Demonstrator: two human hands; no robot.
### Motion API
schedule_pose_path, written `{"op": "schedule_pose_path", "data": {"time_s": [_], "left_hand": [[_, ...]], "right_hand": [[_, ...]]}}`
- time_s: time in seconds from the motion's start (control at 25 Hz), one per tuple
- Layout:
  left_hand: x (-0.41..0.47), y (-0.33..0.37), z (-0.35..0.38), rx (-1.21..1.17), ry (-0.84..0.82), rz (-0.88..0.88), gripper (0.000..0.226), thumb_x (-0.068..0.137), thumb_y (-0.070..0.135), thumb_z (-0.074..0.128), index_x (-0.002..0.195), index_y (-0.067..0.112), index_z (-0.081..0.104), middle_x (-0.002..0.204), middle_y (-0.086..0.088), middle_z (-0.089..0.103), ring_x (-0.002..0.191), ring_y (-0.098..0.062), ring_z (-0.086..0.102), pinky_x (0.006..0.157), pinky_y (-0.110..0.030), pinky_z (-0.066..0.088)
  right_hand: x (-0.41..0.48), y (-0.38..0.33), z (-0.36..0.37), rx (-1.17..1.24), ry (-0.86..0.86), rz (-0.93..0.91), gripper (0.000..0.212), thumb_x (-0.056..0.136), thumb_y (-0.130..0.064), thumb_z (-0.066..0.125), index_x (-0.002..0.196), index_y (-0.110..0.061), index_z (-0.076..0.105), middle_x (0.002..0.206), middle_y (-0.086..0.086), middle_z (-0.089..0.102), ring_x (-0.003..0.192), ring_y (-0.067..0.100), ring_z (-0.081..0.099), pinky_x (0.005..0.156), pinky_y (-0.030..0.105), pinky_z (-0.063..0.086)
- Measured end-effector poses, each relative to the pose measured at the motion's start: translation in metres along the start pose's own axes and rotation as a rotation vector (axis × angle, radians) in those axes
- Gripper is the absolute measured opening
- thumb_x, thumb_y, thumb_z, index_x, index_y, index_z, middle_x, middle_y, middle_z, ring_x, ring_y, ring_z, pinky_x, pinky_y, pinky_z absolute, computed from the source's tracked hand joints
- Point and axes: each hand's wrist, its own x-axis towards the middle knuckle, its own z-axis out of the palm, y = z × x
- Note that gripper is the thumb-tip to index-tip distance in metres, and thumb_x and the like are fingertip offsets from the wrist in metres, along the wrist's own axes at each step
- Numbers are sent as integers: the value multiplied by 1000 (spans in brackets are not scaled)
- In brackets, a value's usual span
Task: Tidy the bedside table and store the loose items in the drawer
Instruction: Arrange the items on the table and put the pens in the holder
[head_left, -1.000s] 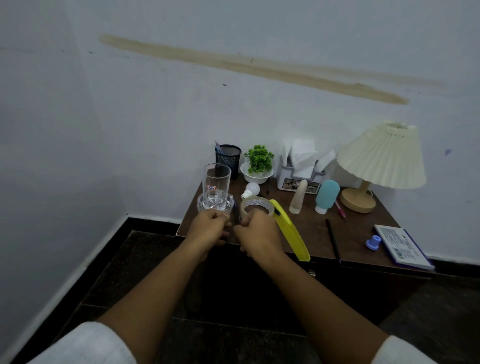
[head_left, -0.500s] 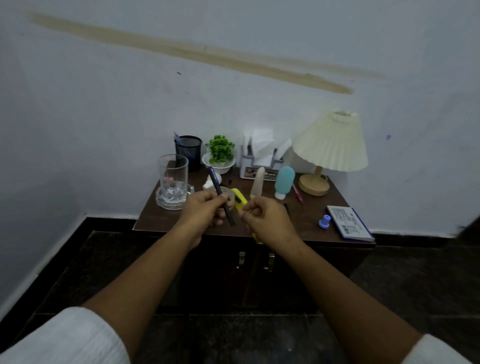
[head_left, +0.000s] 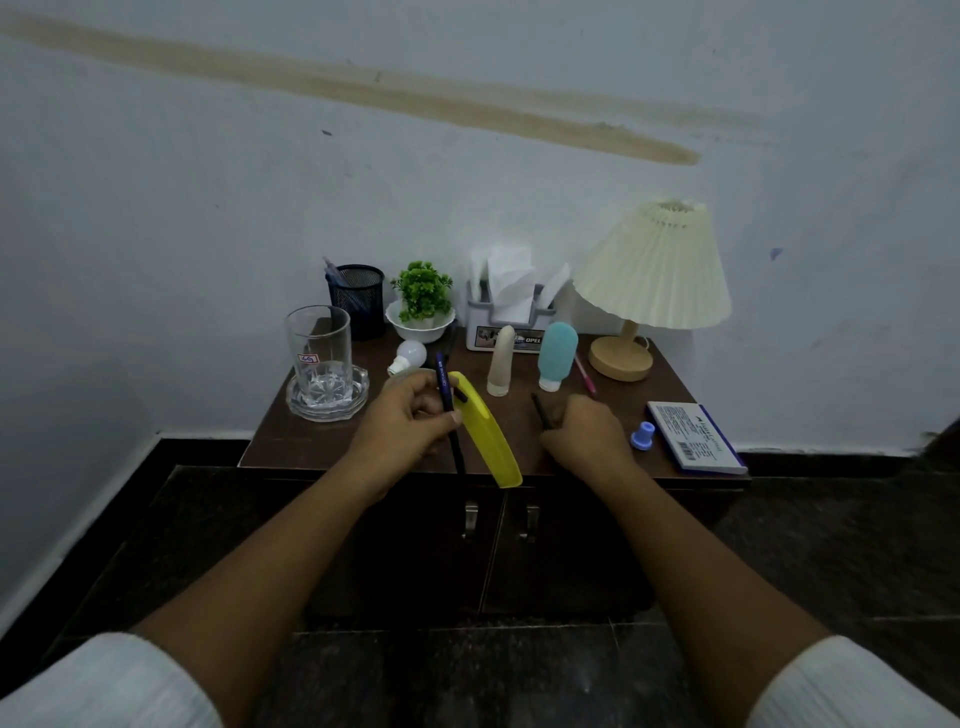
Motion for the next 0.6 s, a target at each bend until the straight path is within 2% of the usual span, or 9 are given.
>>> {"op": "schedule_pose_path", "data": {"time_s": [0.12,0.24,0.32,0.4,0.48,0.6], "left_hand": [[2,0,-2,9,-1,14,31,92,16,70,118,31,64,94,-7,75,84,-19,70,71,-36,57],[3,11,-5,-17,29,44,18,97,22,64,115,27,66,93,-4,75,80,-17,69,68,-31,59],[7,23,-11,-61,82,90,15,100,23,60,113,23,67,94,-3,76,78,-16,68,64,-27,57],[15,37,-23,-103,153,116,14,100,22,60,111,23,68,95,-2,76,78,-15,68,62,-29,58],[28,52,-39,-119,234,147,12,98,21,64,107,23,71,91,-2,73,79,-15,68,63,-32,58],[55,75,-69,35,303,204,14,94,22,68,106,19,74,91,-3,72,82,-17,70,67,-33,61]], "right_hand": [[-4,-8,-4,478,-40,54,15,90,-12,66,91,2,66,89,14,70,73,29,72,68,45,64],[-16,-22,-16,784,-14,-63,7,94,-7,63,94,-2,67,88,14,69,73,21,69,66,38,63],[-19,-34,-23,871,42,-137,10,97,-12,62,99,-3,68,81,12,69,73,19,69,66,34,63],[-14,-48,-27,929,82,-176,15,99,-14,62,100,1,67,75,11,67,69,19,69,65,37,63],[-2,-68,-28,928,87,-228,11,99,-12,62,101,-2,65,75,13,66,68,22,69,65,43,63],[25,-104,-32,856,77,-294,6,100,-14,60,100,-10,64,78,9,66,67,21,69,64,42,63]]}}
